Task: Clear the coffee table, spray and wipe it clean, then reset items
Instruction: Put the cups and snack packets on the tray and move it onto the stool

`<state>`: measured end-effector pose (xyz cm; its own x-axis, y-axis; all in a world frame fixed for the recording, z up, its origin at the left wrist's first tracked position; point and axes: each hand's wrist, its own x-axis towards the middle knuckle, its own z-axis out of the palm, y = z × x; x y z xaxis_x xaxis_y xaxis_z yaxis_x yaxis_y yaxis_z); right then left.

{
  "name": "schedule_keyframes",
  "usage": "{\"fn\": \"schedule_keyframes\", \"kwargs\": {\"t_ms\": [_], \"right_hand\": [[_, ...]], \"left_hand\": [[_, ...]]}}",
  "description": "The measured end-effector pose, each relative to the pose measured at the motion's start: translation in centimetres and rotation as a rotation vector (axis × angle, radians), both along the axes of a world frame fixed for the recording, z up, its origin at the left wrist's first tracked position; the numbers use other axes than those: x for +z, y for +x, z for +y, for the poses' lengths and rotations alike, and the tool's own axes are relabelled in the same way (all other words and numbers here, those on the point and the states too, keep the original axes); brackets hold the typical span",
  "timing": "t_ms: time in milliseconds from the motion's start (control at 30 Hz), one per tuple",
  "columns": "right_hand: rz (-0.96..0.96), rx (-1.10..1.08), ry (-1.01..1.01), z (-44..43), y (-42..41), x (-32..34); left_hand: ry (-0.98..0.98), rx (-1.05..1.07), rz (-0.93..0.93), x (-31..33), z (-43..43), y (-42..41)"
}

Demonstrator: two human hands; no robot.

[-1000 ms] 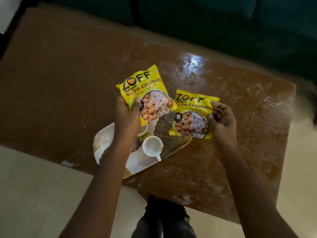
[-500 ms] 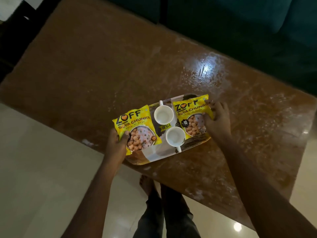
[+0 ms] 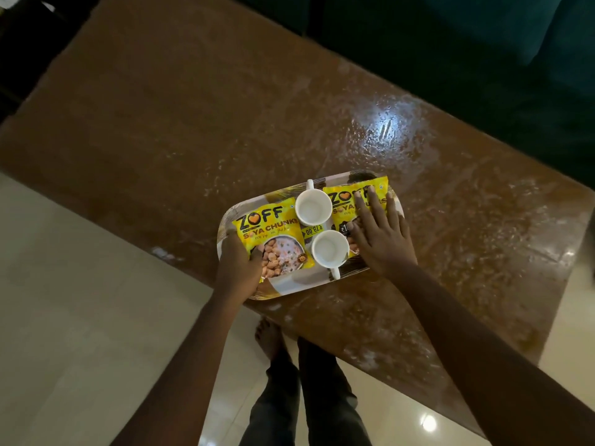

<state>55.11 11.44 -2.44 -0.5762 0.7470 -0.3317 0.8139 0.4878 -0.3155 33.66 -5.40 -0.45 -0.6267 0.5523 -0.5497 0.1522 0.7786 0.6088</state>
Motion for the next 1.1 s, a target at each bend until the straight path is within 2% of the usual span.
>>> {"fn": "schedule_keyframes", "kwargs": {"t_ms": [100, 167, 267, 400, 700, 900, 1100], "right_hand": [[0.093, -0.184, -0.077, 0.5, 0.0, 0.7], [0.109, -0.359, -0.095, 0.9, 0.2, 1.0], [0.087, -0.436, -0.117, 1.2, 0.2, 1.0], [0.225, -0.535, -0.168, 1.9, -0.5, 1.3], [0.292, -0.612, -0.181, 0.9, 0.6, 4.5], [0.347, -0.629, -0.147, -0.1, 0.5, 10.8], [0.379, -0.602, -0.161, -1.2, -2.1, 17.2]], "left_hand": [[-0.101, 0.008, 0.271, 0.2, -0.1, 0.1], [-0.157, 0.045, 0.379, 0.6, -0.2, 0.3], [-0.212, 0.197, 0.256, 0.4, 0.0, -0.1], [-0.166, 0.287, 0.133, -0.4, 0.2, -1.2], [-0.065, 0.245, 0.158, 2.8, 0.6, -2.1], [-0.016, 0.230, 0.153, 9.2, -0.3, -2.4], [0.050, 0.193, 0.242, 15.7, -2.7, -3.3]]}}
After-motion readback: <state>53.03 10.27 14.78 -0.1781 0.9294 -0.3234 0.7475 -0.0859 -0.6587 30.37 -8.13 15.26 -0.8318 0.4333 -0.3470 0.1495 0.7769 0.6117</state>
